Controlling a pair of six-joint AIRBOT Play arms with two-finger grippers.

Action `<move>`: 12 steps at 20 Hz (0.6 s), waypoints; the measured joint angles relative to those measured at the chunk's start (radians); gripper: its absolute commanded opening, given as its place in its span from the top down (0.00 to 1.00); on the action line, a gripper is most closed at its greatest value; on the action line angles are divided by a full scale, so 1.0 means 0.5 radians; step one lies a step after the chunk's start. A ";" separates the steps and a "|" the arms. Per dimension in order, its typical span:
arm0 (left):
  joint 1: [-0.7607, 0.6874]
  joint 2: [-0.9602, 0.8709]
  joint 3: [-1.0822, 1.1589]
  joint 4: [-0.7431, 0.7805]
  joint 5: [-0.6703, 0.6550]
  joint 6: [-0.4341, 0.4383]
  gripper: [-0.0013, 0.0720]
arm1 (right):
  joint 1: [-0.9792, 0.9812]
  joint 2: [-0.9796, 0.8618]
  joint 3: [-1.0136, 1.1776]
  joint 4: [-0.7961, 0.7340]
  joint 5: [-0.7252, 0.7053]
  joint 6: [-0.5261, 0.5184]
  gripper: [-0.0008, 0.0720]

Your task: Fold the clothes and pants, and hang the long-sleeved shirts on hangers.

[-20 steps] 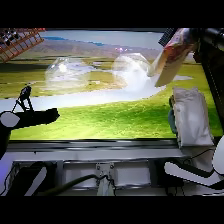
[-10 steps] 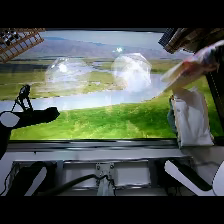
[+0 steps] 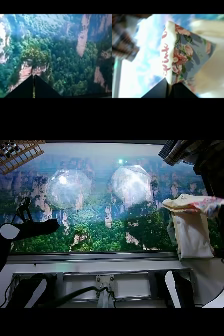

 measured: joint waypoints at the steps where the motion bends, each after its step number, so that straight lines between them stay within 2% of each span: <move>1: 0.000 0.000 0.000 -0.001 -0.005 0.000 0.97 | -0.056 0.057 -0.069 -0.006 0.002 -0.027 0.96; 6: 0.000 0.000 0.000 -0.001 -0.051 0.001 0.97 | -0.317 0.275 -0.306 -0.066 0.117 -0.140 0.96; 12: 0.000 0.001 0.000 -0.001 -0.069 0.002 0.97 | -0.484 0.354 -0.465 -0.126 0.355 -0.353 0.96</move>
